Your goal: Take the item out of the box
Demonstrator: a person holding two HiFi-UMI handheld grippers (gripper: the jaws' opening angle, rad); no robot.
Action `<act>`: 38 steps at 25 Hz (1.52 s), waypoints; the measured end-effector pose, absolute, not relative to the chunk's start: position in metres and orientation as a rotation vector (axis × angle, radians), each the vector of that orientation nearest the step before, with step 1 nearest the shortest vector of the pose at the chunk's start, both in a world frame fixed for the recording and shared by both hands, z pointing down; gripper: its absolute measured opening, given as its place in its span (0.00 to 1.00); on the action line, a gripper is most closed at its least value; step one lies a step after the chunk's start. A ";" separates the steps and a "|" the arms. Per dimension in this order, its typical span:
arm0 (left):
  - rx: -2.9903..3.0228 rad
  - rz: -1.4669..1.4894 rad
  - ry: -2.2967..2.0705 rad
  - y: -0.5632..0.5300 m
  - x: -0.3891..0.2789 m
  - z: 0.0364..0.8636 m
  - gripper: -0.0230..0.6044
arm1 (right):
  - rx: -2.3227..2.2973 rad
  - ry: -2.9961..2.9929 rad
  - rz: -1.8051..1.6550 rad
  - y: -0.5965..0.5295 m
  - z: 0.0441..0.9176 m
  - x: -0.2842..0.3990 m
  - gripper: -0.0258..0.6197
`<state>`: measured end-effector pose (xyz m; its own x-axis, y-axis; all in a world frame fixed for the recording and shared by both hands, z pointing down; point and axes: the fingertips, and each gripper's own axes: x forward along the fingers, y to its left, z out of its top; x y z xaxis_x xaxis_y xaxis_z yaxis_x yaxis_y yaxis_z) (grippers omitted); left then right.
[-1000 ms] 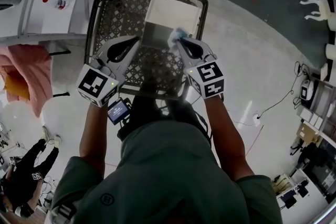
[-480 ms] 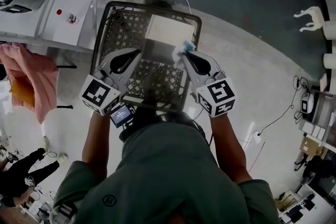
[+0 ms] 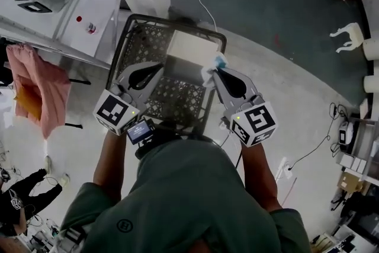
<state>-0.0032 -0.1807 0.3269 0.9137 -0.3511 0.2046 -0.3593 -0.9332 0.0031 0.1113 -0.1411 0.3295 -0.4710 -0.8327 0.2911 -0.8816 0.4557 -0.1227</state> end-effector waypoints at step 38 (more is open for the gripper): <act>3.128 0.232 -0.649 -0.129 -0.017 0.263 0.04 | 1.513 -2.635 0.070 -0.074 0.224 0.107 0.06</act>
<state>-0.0169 -0.1285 0.2630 0.9074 -0.3999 0.1291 -0.3909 -0.9160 -0.0896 0.1068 -0.0740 0.2237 -0.5008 -0.8584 0.1113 -0.8631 0.5049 0.0109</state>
